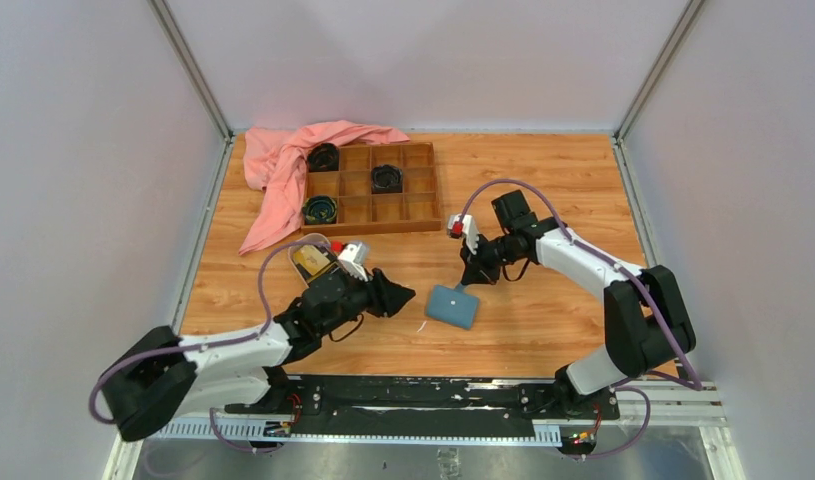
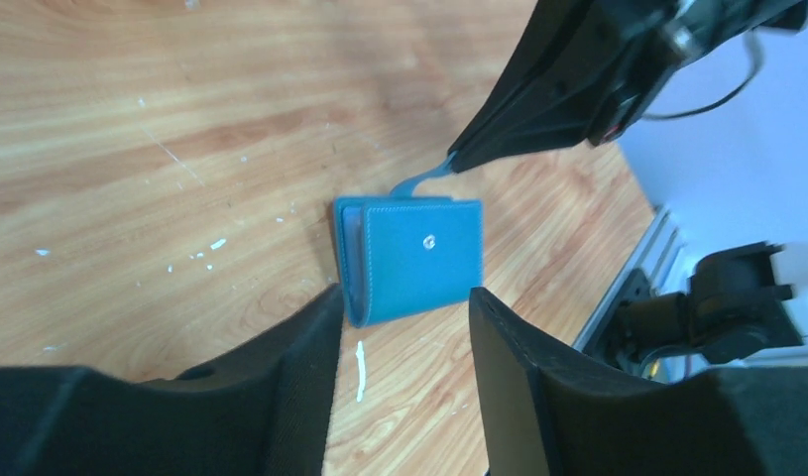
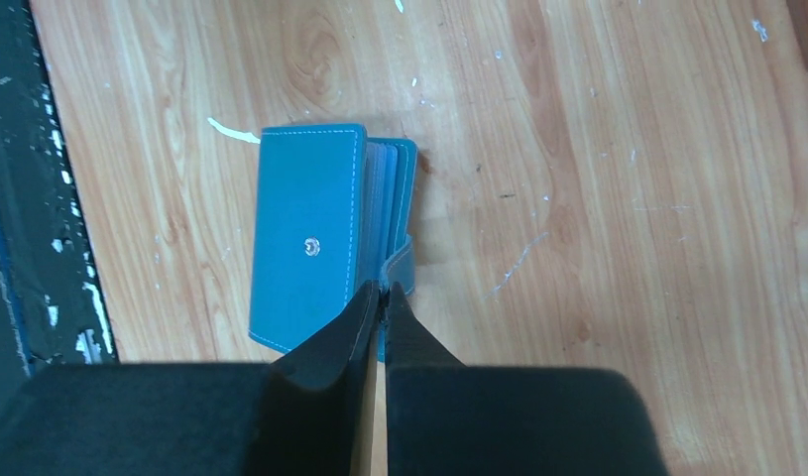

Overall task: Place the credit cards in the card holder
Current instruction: Open the card holder at the center of the board.

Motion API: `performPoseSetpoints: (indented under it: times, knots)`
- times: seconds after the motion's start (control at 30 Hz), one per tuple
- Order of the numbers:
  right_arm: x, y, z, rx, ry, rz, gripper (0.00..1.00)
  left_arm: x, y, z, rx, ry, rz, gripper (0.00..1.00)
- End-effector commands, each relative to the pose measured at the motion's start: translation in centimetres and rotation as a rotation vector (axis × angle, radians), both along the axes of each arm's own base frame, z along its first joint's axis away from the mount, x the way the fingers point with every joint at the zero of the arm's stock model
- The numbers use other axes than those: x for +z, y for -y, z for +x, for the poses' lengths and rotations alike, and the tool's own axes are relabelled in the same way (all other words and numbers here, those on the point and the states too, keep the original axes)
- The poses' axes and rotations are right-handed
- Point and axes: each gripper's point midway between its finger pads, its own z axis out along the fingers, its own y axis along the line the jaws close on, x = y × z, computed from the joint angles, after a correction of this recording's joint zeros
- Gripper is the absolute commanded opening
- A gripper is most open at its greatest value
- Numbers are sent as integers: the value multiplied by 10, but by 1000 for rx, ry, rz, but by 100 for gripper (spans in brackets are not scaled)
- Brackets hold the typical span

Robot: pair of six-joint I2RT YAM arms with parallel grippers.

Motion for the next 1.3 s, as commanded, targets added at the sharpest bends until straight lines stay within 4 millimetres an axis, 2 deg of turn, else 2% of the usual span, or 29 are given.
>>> performPoseSetpoints:
  times: [0.0,0.17,0.2,0.23,0.37,0.43,0.53,0.63,0.83,1.03,1.1,1.27]
  knots:
    - [22,-5,-2,-10,-40,82,0,15,-36,8,136,112,22,58]
    - [27,-5,-2,-25,-62,114,0,41,-70,4,235,202,-19,88]
    - [29,-5,-2,-26,-62,118,0,45,-75,2,245,212,-28,98]
    - [29,-5,-2,-29,-66,121,0,48,-78,0,246,219,-35,100]
    - [33,-6,-3,-36,-77,139,0,61,-80,-9,226,227,-98,100]
    - [34,-6,-3,-43,-94,150,0,61,-78,-13,220,194,-146,100]
    - [37,-8,-5,-48,-128,173,0,58,-72,-21,187,122,-220,100]
    - [40,-12,-8,-42,-158,203,0,58,-66,-27,148,104,-230,100]
    - [43,-16,-8,-66,-196,225,0,45,-54,-32,107,-5,-224,100]
    - [38,-16,3,-152,-204,216,0,39,-27,-35,49,-112,-208,96]
    - [37,-16,6,-178,-201,216,0,30,-15,-33,67,-178,-201,93]
    - [39,-18,9,-216,-204,244,0,21,15,-31,98,-291,-193,93]
